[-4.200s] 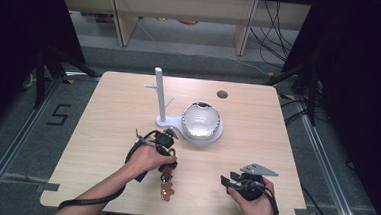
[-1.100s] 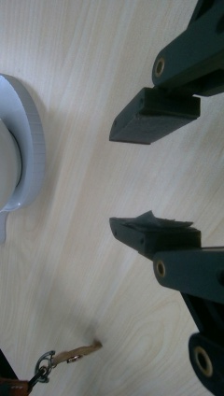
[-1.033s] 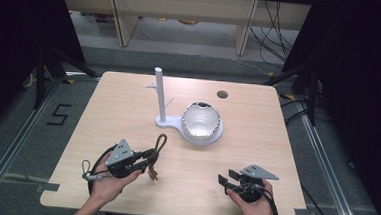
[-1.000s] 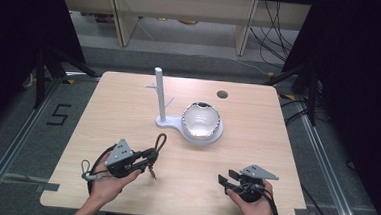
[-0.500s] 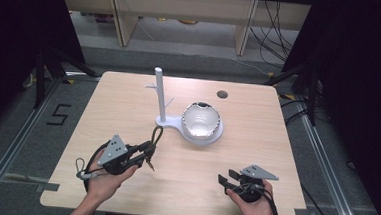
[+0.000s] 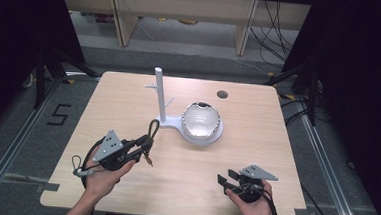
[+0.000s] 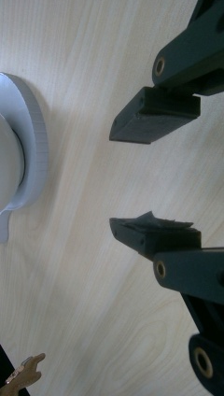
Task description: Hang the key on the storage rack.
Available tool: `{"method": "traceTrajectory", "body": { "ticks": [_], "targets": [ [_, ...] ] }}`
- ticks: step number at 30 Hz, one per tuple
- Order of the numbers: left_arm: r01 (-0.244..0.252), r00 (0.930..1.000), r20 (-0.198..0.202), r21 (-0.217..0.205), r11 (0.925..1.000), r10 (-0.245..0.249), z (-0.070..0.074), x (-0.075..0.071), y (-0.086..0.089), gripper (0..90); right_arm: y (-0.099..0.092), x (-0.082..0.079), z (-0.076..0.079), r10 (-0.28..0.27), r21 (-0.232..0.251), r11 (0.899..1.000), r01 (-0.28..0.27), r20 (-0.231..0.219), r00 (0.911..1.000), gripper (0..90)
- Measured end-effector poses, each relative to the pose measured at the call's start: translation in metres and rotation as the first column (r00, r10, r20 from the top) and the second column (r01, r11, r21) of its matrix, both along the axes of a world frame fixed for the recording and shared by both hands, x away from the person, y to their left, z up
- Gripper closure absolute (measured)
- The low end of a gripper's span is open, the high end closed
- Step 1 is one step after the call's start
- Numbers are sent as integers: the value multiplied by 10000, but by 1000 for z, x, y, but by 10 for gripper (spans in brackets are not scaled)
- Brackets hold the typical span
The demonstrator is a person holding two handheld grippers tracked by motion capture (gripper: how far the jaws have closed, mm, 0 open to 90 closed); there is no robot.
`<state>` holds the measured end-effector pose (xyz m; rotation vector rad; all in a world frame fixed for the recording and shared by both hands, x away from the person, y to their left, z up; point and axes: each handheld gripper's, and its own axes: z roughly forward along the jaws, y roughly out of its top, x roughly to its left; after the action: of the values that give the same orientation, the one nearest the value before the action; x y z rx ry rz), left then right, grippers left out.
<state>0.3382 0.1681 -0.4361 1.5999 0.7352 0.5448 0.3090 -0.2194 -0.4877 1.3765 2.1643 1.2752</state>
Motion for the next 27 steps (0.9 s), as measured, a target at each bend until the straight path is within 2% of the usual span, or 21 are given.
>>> {"method": "traceTrajectory", "body": {
  "ticks": [3,4,5,9,10,14,15,20,22,23,27],
  "targets": [
    [-43,10000,35,-74,10000,43,2,2,2,760,1,-1,0,-53,45,10000,53,-34,10000,516],
    [30,9999,133,-209,9998,-27,2,4,2,761,2,-2,1,-248,95,9996,249,-60,9997,516],
    [-64,9999,95,-147,9999,66,3,5,3,760,2,-2,1,-174,18,9998,174,83,9998,516],
    [-142,9997,182,-310,9994,147,5,7,4,760,2,-1,1,-212,36,9998,212,-3,9998,515],
    [-197,9996,195,-238,9995,202,6,7,5,760,2,-3,2,-191,188,9996,193,-123,9997,515],
    [-220,9995,228,-269,9994,226,9,8,7,760,3,-3,2,-202,172,9996,204,-137,9997,514],
    [-227,9994,247,-238,9995,233,9,8,7,760,3,-2,1,-260,36,9997,261,-106,9996,514],
    [-256,9990,362,-359,9990,269,12,12,8,760,4,-2,2,-262,78,9996,262,-101,9996,513],
    [-344,9988,339,-248,9991,352,14,13,9,760,4,-2,2,-211,166,9996,213,-115,9997,512],
    [-381,9985,385,-263,9989,391,15,14,10,760,1,-1,1,-48,2,10000,48,90,9999,512],
    [-406,9983,412,-154,9991,412,18,16,12,761,2,-1,1,-55,25,10000,55,88,9999,512]
  ]
}}
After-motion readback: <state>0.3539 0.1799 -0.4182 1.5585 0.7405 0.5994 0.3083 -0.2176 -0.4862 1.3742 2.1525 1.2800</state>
